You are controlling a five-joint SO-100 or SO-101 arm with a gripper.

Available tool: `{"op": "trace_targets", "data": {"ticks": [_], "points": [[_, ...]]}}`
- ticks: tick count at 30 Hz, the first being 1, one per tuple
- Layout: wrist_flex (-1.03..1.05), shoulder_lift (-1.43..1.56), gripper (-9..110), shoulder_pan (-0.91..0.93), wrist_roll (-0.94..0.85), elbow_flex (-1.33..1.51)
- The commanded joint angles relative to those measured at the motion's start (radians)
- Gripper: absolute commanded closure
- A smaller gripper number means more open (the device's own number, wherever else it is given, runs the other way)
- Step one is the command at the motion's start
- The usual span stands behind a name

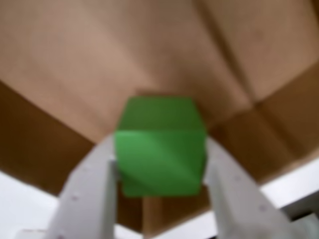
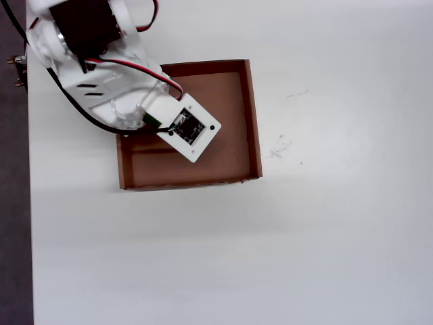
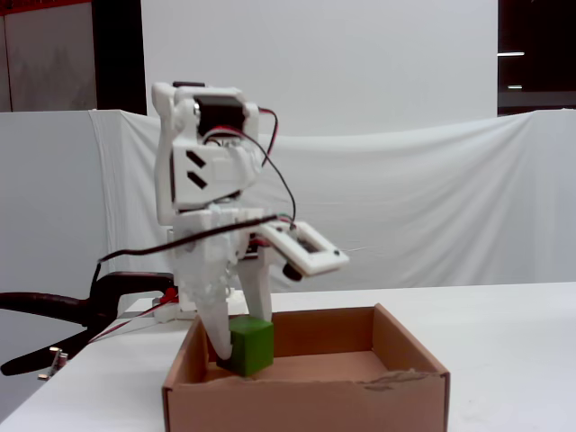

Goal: Grasp a green cube and put it in a box.

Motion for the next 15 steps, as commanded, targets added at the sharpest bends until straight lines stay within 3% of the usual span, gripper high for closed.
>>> {"op": "trace_targets", "data": {"ticks": [1, 15], "points": [[-0.038, 0.003, 88, -0.005, 0.003, -0.005], [-0.112, 0.028, 88, -0.043, 0.005, 0.097]]}}
